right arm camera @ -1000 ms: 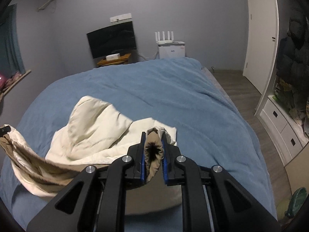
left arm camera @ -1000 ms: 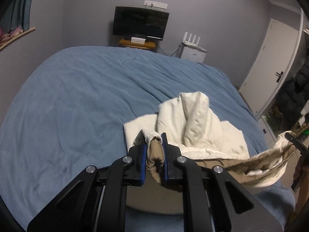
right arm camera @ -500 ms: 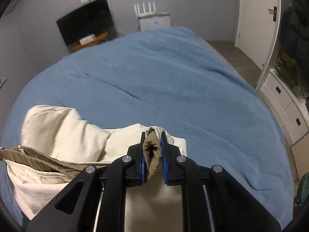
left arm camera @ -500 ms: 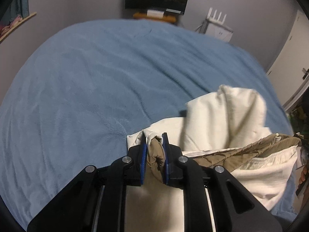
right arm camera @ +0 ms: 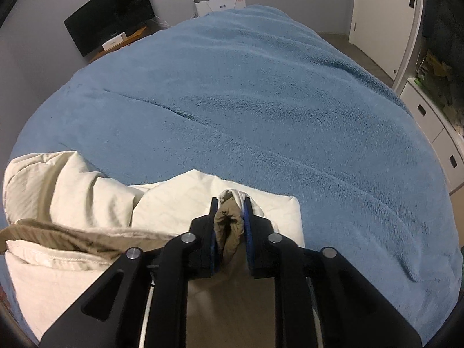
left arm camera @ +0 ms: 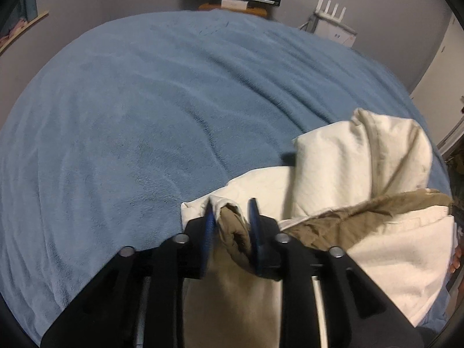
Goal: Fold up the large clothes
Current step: 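Lay the hem over the hood and open both grippers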
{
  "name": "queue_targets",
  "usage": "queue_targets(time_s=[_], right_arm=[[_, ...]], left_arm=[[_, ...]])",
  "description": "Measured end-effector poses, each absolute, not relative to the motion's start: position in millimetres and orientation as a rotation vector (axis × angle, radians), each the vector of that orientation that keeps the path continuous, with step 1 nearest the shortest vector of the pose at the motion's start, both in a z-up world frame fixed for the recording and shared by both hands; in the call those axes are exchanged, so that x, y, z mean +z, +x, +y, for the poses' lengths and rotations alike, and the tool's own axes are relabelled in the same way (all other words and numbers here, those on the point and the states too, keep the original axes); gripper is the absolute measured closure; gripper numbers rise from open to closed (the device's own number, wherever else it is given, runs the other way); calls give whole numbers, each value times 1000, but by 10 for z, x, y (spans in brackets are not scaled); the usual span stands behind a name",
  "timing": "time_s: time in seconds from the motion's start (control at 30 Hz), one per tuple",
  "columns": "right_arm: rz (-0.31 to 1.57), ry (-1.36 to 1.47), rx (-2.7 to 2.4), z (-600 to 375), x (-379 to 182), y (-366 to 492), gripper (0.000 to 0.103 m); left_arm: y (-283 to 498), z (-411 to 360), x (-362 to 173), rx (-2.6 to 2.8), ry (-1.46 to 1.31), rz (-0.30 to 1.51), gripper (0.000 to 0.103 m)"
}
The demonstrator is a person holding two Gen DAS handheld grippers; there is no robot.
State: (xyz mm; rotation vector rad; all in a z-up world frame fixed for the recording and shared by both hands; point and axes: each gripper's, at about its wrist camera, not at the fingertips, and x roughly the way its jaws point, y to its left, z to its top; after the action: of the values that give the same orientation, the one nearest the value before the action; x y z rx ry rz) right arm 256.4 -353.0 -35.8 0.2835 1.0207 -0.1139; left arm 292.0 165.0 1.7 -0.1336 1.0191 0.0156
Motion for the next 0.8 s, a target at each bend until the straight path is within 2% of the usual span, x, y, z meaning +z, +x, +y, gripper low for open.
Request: queue_targets(time_s=[0.03, 0.07, 0.1, 0.13, 0.33, 0.5, 0.6, 0.8], right_arm=[[1018, 295, -107, -3544, -329, 2562, 77], [1011, 309, -98, -3571, -293, 2522, 71], [1001, 322, -93, -3607, -254, 2486, 55], [984, 337, -87, -3639, -185, 2413, 45], [924, 313, -35, -3614, 127, 1814, 31], [951, 205, 43, -3278, 77, 1162, 25], [973, 138, 114, -2981, -30, 818, 24], [975, -31, 213, -2455, -250, 527, 24]], left_arm=[[2841, 1651, 101, 32, -117, 967, 21], [2743, 1653, 202, 51, -98, 899, 10], [2659, 1663, 295, 32, -101, 845, 7], [2584, 1675, 378, 7, -117, 827, 7], [2084, 1441, 566, -30, -13, 790, 7], [1500, 1101, 448, -124, -1, 818, 7], [1160, 833, 151, -170, 43, 889, 7], [1110, 530, -206, -198, 178, 1005, 7]])
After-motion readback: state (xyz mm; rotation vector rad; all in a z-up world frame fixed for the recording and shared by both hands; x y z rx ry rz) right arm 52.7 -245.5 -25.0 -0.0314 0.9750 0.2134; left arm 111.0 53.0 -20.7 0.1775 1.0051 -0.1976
